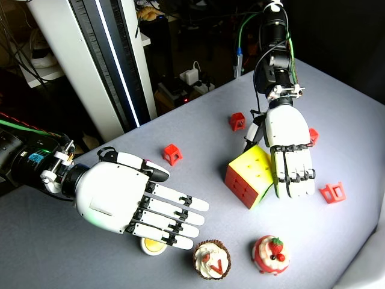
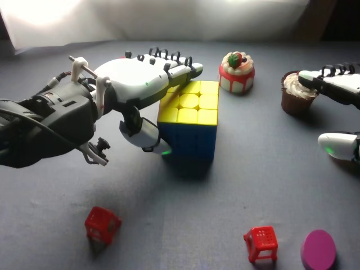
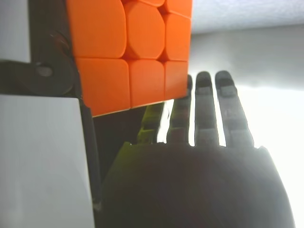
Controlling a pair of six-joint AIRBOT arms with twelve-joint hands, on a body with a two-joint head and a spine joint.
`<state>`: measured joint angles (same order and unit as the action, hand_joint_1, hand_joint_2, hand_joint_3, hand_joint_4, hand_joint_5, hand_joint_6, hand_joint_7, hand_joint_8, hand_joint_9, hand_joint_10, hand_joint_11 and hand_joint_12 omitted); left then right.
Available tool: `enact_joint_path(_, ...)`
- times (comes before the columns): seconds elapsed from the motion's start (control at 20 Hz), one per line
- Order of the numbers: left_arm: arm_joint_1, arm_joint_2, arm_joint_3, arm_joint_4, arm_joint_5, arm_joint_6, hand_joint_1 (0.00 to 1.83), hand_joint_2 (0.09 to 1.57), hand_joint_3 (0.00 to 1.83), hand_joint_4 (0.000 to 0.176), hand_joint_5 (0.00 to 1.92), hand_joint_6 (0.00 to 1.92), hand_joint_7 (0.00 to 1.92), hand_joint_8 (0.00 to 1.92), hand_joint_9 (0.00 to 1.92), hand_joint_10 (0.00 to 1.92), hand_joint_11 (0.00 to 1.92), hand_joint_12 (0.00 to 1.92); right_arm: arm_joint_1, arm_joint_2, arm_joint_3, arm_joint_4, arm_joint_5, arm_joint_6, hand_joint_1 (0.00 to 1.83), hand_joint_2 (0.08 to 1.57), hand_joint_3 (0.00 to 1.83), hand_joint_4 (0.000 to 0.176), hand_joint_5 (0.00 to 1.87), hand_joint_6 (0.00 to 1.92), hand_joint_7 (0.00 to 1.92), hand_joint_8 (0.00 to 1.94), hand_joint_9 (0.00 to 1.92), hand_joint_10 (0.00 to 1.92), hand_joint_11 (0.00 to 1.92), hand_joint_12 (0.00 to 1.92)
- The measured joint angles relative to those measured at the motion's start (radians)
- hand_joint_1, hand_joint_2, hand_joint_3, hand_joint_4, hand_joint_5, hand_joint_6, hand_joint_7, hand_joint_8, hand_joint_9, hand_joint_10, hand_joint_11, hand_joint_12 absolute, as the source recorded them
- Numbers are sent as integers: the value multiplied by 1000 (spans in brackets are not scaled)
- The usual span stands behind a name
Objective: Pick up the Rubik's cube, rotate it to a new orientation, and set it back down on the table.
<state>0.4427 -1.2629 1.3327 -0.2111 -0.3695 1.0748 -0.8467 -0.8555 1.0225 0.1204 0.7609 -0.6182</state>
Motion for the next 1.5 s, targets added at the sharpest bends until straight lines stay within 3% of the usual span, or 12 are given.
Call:
enact_joint_path(0.15,-3,0,1,-3,3,3,938,934,21,39,0,0,0,0,0,0,0,0,0,0,0,3,-1,0,443,1323,0,0,0,0,0,0,0,0,0,0)
enact_joint_path(0.3,-3,0,1,-4,4,6,913,895,1,74,0,0,0,0,0,0,0,0,0,0,0,3,-1,0,410,1330,1,0,0,0,0,0,0,0,0,0)
enact_joint_path(0.45,-3,0,1,-7,3,-1,903,865,0,30,0,0,0,0,0,0,0,0,-4,0,0,3,3,0,445,1326,0,0,0,0,0,0,0,0,0,0)
enact_joint_path(0.55,-4,0,5,-6,3,-18,899,839,0,52,0,0,0,0,0,0,0,0,-4,0,0,3,3,0,466,1323,0,0,0,0,0,0,0,0,0,0)
enact_joint_path(0.65,-4,-1,24,21,6,-83,866,779,0,32,0,0,0,0,0,0,0,0,-4,-1,0,3,4,0,426,1318,0,0,0,0,0,0,0,0,0,0)
enact_joint_path(0.75,-5,0,39,39,6,-134,856,785,0,43,0,0,0,0,0,0,28,14,-5,-1,0,4,4,0,430,1321,0,0,0,0,0,0,0,0,0,0)
enact_joint_path(0.8,-4,2,39,55,6,-158,850,755,19,23,0,0,0,0,0,0,0,753,-5,-1,0,7,4,0,430,1317,0,0,0,0,0,0,0,0,0,0)
enact_joint_path(1.05,-5,24,31,108,1,-222,878,782,5,20,0,0,0,0,0,0,0,1004,-11,-1,0,11,-1,0,414,1320,0,0,0,0,0,0,0,0,0,0)
enact_joint_path(1.2,-21,24,31,127,4,-235,785,751,0,1,0,0,0,0,0,0,0,1425,-11,-3,0,16,-1,0,430,1323,0,0,0,0,0,0,0,0,0,0)
enact_joint_path(1.25,-27,24,31,130,7,-235,764,748,0,42,0,0,0,0,46,26,0,1638,-11,-7,0,14,-1,0,427,1327,2,0,0,0,0,0,0,0,0,0)
enact_joint_path(1.35,-32,20,39,134,19,-236,764,752,0,44,0,0,0,0,1,0,0,1529,-11,-12,3,13,-5,0,432,1321,0,0,0,0,0,0,0,0,0,0)
enact_joint_path(1.5,-40,12,45,144,61,-236,776,779,6,8,0,0,0,0,0,0,0,741,-11,-16,12,16,-5,0,492,1311,0,0,0,0,0,0,0,0,0,0)
